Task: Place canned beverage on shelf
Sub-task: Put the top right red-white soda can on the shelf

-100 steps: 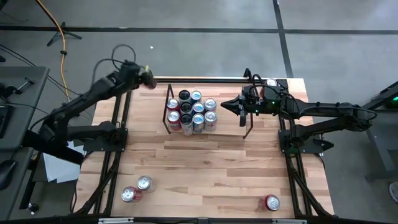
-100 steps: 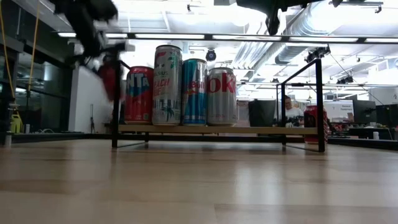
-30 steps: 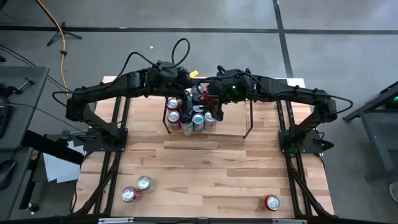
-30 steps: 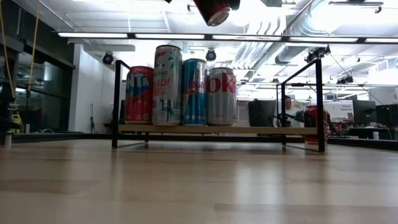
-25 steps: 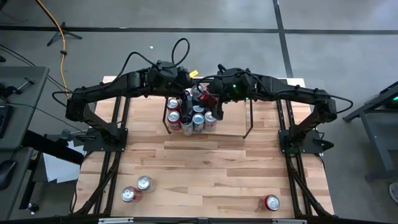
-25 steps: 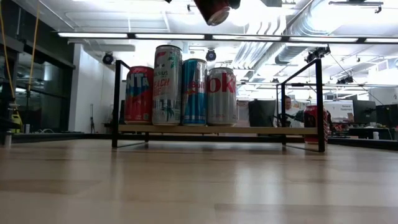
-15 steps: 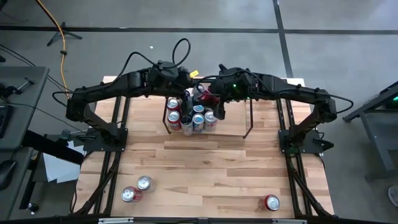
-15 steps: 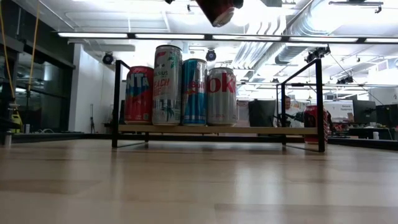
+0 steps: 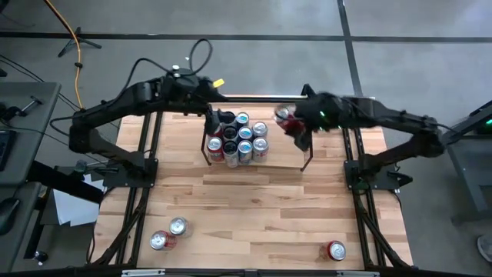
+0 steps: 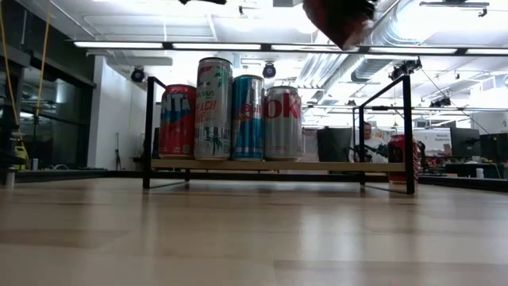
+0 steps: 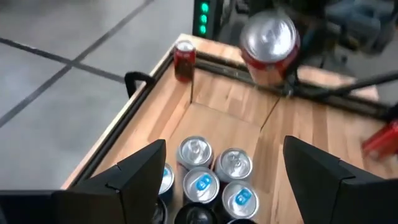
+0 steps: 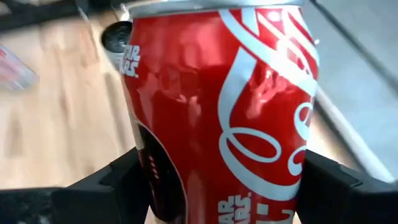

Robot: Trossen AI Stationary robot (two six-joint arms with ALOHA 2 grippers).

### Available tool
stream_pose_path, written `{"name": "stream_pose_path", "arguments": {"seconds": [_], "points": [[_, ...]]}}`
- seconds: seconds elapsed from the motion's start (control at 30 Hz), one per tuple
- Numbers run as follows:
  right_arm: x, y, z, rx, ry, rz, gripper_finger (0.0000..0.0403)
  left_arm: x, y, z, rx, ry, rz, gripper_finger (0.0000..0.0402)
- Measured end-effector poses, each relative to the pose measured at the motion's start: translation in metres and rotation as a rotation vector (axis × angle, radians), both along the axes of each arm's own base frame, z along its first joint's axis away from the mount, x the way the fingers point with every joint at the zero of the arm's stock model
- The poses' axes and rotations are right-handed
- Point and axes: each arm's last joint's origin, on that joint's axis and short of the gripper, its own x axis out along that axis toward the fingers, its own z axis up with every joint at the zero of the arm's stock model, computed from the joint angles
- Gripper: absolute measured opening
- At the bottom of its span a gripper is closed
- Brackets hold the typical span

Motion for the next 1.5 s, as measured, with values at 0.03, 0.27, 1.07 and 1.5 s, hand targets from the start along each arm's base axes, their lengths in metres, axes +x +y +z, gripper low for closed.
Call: {"name": "stream_pose_path", "arguments": {"seconds": [0.03, 0.27, 1.07, 1.5], "points": [[-0.007, 0.005, -0.009, 0.036, -0.038, -0.027, 0.0284, -0.005, -0.001, -0.002, -0.005, -0.029, 0.009, 0.0273], [-0.012, 0.06, -0.064, 0.231, -0.319, -0.218, 0.0284, -0.047, -0.013, -0.008, -0.064, -0.283, 0.088, 0.0273], [0.067, 0.13, -0.188, -0.127, -0.266, -1.048, 0.0284, -0.107, -0.025, 0.011, -0.03, -0.454, 0.18, 0.0273], [0.082, 0.105, -0.21, -0.231, -0.148, -1.069, 0.0284, -0.106, -0.024, 0.01, -0.043, -0.456, 0.185, 0.0273]]}}
